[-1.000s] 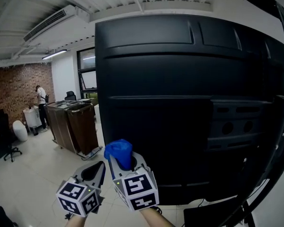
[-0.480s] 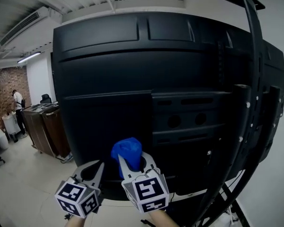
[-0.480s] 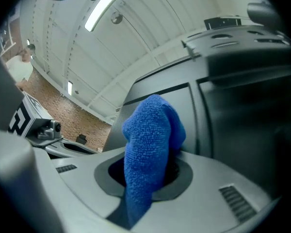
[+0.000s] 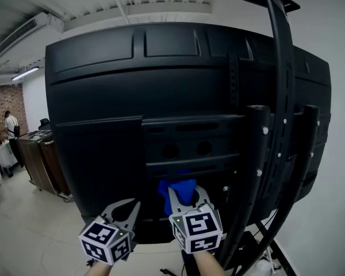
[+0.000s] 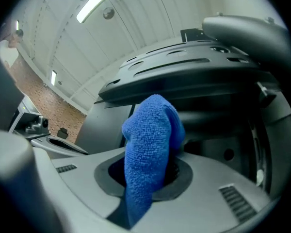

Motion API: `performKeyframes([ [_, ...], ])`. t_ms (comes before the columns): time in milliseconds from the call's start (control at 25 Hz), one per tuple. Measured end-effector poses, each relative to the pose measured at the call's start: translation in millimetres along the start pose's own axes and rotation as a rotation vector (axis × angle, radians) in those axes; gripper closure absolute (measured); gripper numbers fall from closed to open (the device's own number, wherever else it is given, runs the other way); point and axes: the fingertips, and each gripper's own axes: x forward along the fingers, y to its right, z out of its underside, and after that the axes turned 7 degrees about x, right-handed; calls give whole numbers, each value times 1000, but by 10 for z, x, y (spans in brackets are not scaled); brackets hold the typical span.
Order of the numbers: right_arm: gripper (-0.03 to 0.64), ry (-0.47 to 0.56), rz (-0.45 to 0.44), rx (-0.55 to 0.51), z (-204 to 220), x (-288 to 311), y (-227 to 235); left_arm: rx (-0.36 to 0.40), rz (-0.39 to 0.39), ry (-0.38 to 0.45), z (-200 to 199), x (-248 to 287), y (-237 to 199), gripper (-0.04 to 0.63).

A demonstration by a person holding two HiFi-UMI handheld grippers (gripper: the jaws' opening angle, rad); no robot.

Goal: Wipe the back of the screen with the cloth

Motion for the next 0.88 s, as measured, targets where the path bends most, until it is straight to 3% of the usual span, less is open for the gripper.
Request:
performKeyframes([
  [320,565,13,-51,18,4,-36,-204,-1,-30,-25,77,-86,-54,589],
  [560,565,43,-229,41,91,101,-1117,-26,-110,-42,247,-382,-445,589],
  [880,565,-23,-406,108,549,451,-2242,-59,-255,-93,618,-1056,-1153,589],
])
